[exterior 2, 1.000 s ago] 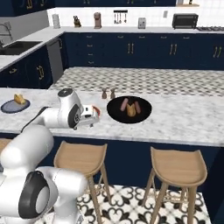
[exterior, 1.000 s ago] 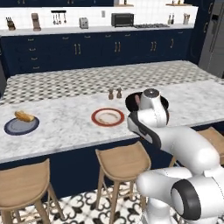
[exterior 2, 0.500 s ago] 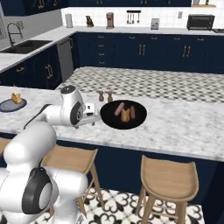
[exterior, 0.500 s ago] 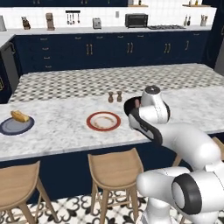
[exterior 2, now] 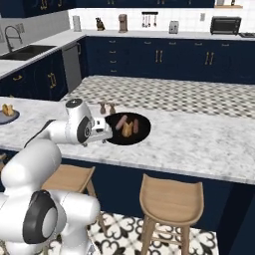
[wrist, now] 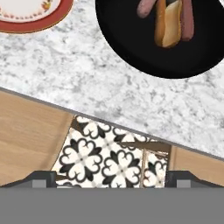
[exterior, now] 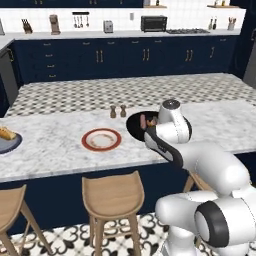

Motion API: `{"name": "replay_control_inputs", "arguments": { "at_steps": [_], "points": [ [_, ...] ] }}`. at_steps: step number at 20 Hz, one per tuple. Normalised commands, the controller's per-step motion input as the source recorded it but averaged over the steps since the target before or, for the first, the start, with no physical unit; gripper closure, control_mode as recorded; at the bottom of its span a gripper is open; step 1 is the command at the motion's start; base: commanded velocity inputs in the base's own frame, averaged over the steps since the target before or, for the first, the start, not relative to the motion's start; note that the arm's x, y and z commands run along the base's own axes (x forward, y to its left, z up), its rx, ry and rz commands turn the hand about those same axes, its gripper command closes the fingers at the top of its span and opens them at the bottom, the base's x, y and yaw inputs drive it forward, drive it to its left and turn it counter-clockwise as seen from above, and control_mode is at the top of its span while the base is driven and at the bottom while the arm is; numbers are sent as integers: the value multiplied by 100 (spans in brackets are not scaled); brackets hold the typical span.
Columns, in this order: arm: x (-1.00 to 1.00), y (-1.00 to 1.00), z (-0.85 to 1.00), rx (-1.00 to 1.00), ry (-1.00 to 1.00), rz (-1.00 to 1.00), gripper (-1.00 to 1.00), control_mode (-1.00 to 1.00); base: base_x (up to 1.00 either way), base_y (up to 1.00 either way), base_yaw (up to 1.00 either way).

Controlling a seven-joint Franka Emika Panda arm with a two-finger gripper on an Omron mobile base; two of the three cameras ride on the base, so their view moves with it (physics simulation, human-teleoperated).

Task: Place one bun and one sausage from the bowl on each plate.

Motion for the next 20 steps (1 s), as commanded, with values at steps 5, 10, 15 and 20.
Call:
{"name": "replay_control_inputs", "arguments": {
  "at_steps": [5,10,15,20],
  "points": [
    [0,0,0,0,0,0,-100,100,61,-59,1],
    [0,0,0,0,0,0,-100,100,100,3,0],
    [100,19,54,13,15,-14,-100,-100,0,0,0],
    [100,40,36,14,15,-19,-100,-100,0,0,0]
  ]
}}
